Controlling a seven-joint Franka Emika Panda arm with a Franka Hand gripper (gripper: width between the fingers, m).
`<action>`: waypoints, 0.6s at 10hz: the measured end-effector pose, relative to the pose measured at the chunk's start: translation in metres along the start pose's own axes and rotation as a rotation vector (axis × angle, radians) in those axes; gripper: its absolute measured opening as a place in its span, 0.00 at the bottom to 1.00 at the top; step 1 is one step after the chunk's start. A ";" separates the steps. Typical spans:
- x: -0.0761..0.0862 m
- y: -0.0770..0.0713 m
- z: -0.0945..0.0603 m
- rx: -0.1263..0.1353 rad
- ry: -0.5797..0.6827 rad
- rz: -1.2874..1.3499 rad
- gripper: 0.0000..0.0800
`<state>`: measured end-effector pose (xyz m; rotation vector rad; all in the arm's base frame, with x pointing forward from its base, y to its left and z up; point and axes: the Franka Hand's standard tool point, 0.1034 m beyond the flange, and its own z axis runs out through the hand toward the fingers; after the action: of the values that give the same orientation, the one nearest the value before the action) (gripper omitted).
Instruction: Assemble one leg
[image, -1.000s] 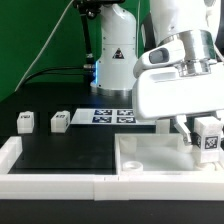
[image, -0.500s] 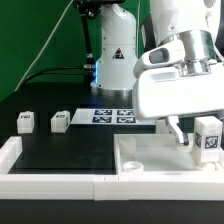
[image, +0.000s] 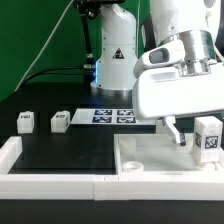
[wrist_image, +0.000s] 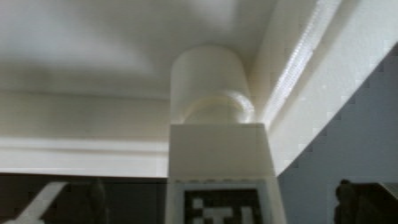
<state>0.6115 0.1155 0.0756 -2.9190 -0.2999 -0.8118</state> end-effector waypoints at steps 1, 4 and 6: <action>0.007 0.001 -0.008 -0.001 0.001 -0.004 0.81; 0.007 0.000 -0.008 0.009 -0.037 -0.009 0.81; 0.002 -0.003 -0.007 0.046 -0.203 -0.007 0.81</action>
Offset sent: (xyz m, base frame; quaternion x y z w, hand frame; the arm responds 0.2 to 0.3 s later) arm 0.0000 0.0000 0.0000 0.0000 0.0000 0.0000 1.0000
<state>0.6092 0.1175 0.0833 -2.9621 -0.3405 -0.5014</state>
